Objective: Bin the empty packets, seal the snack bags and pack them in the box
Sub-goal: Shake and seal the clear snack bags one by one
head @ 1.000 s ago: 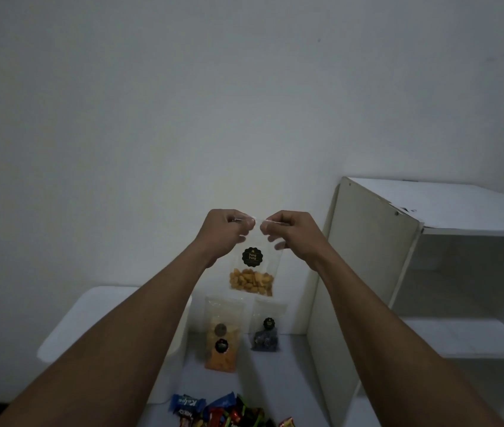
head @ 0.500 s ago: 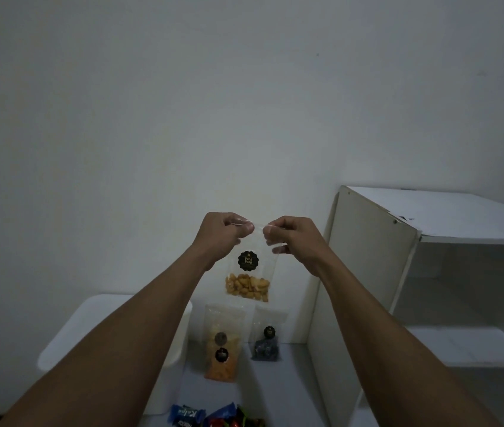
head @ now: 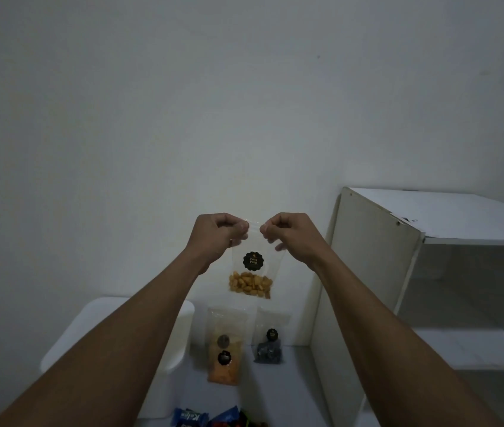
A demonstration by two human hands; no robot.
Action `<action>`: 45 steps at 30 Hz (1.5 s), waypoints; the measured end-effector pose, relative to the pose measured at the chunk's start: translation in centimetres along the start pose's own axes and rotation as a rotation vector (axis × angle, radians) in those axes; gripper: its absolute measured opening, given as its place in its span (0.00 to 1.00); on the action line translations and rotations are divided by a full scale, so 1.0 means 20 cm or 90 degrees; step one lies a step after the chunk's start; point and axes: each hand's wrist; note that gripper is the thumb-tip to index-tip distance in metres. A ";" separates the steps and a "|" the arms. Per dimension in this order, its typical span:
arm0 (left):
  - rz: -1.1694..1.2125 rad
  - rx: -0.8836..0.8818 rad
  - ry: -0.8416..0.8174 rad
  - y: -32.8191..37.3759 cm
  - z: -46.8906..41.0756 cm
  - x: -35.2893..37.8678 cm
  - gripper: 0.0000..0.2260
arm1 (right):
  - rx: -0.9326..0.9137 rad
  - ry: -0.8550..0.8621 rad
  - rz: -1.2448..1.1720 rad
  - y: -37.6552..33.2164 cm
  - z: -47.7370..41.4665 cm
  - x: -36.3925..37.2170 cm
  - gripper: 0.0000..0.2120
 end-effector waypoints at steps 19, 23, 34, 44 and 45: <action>0.018 -0.028 -0.026 0.03 0.00 0.04 0.05 | 0.007 0.062 -0.041 0.04 0.04 -0.08 0.07; 0.035 -0.064 -0.057 0.03 0.01 0.06 0.05 | -0.007 0.079 -0.034 0.04 0.05 -0.09 0.06; -0.031 -0.008 -0.070 0.02 0.02 0.10 0.06 | -0.021 0.036 0.053 0.00 0.06 -0.04 0.05; -0.027 0.000 -0.031 0.02 0.03 0.07 0.07 | -0.005 0.026 -0.010 0.02 0.08 -0.05 0.04; -0.037 -0.001 -0.038 0.02 0.04 0.07 0.08 | -0.004 0.024 -0.002 0.02 0.08 -0.05 0.04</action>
Point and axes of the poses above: each hand's wrist, its own z-axis away from the middle knuckle, its own x-axis out of the palm, y = z × x, and after that the axes turned 5 degrees about -x, right-handed
